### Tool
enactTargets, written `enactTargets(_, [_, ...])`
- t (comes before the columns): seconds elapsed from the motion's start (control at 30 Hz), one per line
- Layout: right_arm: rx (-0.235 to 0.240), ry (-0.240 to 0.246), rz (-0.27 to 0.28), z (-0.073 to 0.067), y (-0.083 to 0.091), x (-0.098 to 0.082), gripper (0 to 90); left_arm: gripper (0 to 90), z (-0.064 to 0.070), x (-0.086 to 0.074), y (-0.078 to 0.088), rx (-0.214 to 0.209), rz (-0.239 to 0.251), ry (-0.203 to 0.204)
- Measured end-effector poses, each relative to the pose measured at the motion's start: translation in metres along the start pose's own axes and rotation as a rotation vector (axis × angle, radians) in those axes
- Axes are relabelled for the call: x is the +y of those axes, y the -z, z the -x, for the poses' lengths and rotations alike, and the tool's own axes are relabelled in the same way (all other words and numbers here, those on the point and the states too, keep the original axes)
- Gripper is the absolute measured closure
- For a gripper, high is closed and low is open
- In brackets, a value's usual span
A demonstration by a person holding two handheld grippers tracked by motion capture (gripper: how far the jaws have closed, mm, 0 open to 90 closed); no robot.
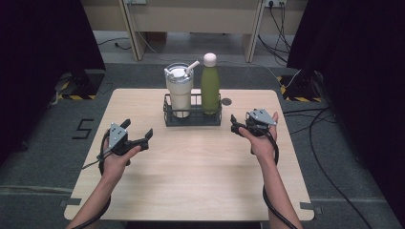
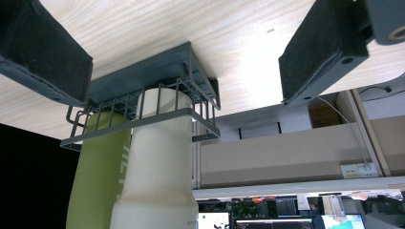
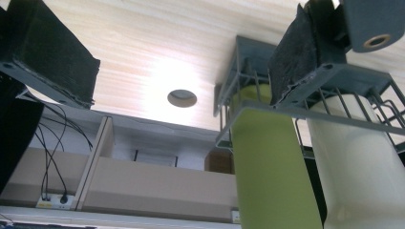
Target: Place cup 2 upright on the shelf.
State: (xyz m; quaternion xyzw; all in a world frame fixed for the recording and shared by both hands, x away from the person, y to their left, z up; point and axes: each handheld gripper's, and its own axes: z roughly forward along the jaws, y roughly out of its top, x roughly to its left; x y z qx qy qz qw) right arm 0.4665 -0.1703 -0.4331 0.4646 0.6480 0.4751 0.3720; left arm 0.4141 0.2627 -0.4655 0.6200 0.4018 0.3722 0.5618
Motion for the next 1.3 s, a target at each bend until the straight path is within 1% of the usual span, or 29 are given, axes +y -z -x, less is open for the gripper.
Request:
enactTargets(0.2, [-0.010, -0.004, -0.007, 0.006, 0.011, -0.011, 10.5, 3.2, -0.001, -0.001, 0.000, 0.002, -0.004, -0.002])
enactTargets(0.23, [-0.013, -0.011, -0.009, 0.006, 0.013, -0.013, 10.6, 3.2, -0.001, -0.001, 0.000, 0.003, -0.004, -0.002])
enactTargets(0.33, [-0.020, -0.008, -0.010, 0.010, 0.020, -0.019, 10.9, 3.2, -0.001, -0.002, 0.000, 0.004, -0.005, 0.000])
enactTargets(0.63, [-0.044, -0.020, -0.025, 0.019, 0.040, -0.039, 11.2, 3.2, 0.000, -0.002, 0.000, 0.002, -0.008, -0.004])
enactTargets(0.77, [-0.050, -0.026, -0.038, 0.021, 0.046, -0.048, 11.4, 3.2, 0.001, -0.002, 0.000, 0.001, -0.010, -0.006])
enactTargets(1.03, [-0.055, -0.031, -0.056, 0.020, 0.054, -0.066, 11.8, 3.2, 0.003, -0.003, -0.001, -0.005, -0.013, -0.007])
enactTargets(1.1, [-0.055, -0.028, -0.062, 0.020, 0.056, -0.068, 11.8, 3.2, 0.004, -0.003, -0.001, -0.006, -0.014, -0.007])
enactTargets(1.17, [-0.060, -0.036, -0.057, 0.021, 0.057, -0.068, 11.9, 3.1, 0.004, -0.003, -0.001, -0.010, -0.016, -0.008])
enactTargets(1.3, [-0.050, -0.041, -0.060, 0.021, 0.058, -0.069, 11.6, 2.4, 0.006, 0.000, -0.001, -0.024, -0.022, -0.004])
